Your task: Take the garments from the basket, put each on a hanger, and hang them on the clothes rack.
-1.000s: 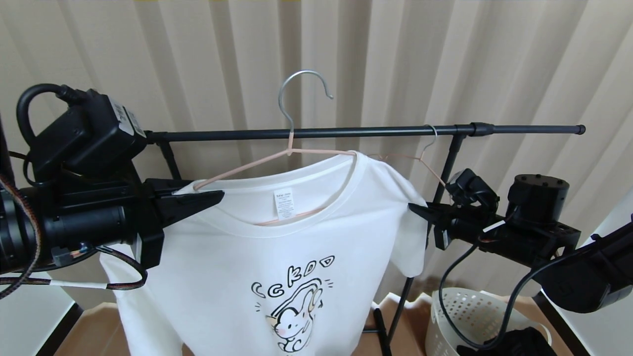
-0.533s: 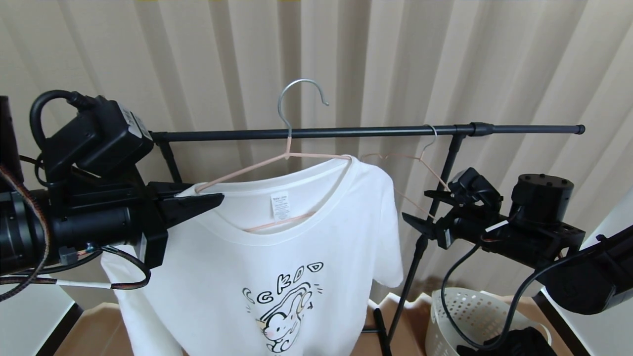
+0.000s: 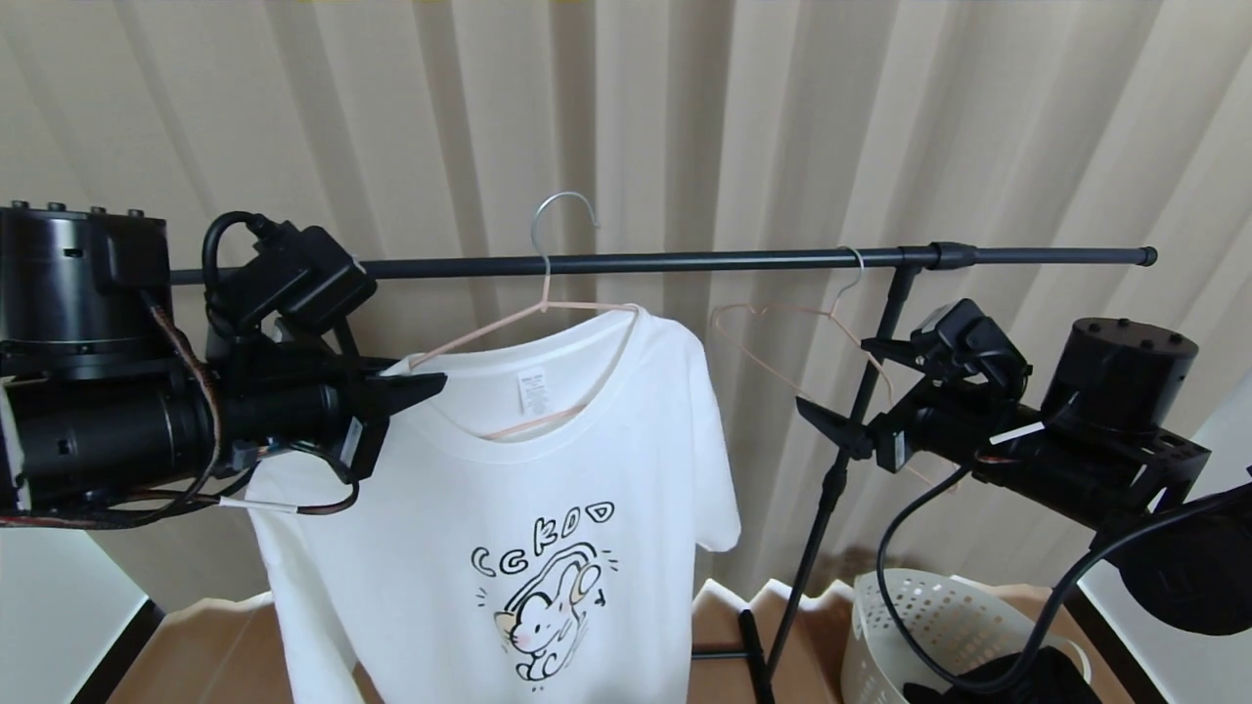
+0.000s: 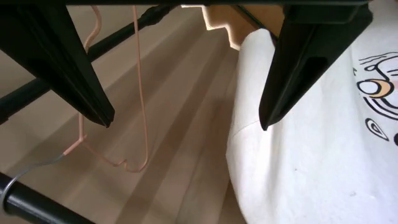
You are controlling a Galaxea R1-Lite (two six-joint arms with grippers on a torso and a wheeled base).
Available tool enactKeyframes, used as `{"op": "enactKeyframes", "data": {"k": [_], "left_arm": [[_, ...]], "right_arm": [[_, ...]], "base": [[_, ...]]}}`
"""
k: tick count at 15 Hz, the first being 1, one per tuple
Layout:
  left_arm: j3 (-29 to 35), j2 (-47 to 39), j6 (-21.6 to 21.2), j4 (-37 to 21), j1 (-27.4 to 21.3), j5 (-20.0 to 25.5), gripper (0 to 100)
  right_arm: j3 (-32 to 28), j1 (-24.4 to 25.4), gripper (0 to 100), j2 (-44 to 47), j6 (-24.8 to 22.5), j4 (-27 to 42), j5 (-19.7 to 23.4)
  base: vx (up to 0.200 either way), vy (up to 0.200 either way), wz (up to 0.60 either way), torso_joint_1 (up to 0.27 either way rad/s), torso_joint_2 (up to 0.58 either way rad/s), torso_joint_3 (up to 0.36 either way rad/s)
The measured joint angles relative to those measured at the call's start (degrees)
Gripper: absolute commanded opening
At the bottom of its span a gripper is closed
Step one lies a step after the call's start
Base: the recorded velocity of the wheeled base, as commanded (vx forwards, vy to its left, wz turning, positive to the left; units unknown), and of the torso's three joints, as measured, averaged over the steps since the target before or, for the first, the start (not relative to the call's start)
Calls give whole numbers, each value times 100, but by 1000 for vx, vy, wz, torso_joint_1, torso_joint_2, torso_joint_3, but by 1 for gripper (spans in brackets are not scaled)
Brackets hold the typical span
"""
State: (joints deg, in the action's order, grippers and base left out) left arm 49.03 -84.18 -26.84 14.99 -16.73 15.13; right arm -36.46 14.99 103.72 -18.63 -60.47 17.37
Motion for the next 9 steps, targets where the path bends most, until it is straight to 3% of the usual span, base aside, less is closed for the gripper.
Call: {"op": "enactKeyframes", "data": {"k": [4,9], "left_arm": [[322,-494,399,52,-6,-200,0],[965,-1285,1335,262,-11,-697,0]], "right_arm": [[-79,2,100,-69,2,1,-7],[-83,2,100,-133,0,-5,-7]], "base": [[0,0,0,0,0,0],[0,0,0,0,0,0]]}}
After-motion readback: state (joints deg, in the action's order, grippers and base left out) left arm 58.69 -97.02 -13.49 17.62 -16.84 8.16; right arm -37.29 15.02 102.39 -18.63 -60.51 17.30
